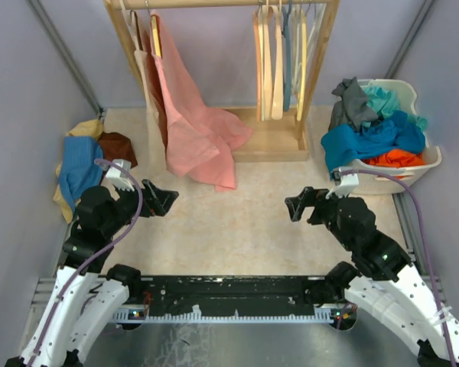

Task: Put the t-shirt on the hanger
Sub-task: Pick up the T-shirt and place it in the bin.

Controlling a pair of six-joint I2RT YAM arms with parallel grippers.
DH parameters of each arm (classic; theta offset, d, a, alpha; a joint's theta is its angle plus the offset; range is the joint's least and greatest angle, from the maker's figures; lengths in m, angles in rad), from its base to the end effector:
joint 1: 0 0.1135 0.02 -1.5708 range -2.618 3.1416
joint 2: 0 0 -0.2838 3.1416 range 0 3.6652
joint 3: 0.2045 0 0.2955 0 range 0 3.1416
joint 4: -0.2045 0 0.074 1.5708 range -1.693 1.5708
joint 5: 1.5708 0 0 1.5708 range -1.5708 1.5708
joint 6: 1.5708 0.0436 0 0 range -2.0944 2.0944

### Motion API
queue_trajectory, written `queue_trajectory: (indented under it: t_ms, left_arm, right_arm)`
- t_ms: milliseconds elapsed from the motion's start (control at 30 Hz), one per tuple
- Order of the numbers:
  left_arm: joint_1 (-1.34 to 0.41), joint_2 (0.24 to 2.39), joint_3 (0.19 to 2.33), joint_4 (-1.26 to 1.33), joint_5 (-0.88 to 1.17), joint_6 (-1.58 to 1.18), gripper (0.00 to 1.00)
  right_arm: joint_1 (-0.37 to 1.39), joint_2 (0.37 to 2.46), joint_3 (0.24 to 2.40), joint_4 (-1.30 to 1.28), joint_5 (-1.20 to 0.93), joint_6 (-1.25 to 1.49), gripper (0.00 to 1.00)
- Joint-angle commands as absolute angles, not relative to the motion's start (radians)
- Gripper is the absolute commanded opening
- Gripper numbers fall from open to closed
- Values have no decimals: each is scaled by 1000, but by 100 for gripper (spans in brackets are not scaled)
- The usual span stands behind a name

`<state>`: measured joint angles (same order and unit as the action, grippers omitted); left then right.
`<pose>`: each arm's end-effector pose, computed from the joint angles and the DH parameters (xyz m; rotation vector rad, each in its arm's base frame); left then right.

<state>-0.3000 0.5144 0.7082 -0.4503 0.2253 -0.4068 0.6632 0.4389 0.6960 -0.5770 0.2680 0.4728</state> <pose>0.1480 -0.0560 0.3382 0.0632 1.8772 -0.6982 0.1157 0.0758 0.3292 0.0035 1.9129 0.5233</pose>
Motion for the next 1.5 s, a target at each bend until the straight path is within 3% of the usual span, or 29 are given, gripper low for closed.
queue_trajectory:
  t_ms: [0, 767, 1233, 1333, 1467]
  left_arm:
    - [-295, 502, 703, -442, 221, -398, 100]
    - [-295, 543, 696, -399, 246, -416, 100]
    - [-310, 717, 737, -189, 489, -490, 99]
    - [-367, 754, 761, -184, 491, -501, 99]
    - [-534, 764, 777, -193, 368, -506, 99]
  right_arm:
    - [654, 445, 724, -555, 282, 469, 99]
    - [654, 499, 784, -555, 289, 481, 99]
    - [648, 813, 1100, -654, 396, 453, 99]
    - [566, 874, 1167, -681, 360, 454, 99]
    - [320, 937, 1220, -712, 172, 462, 99]
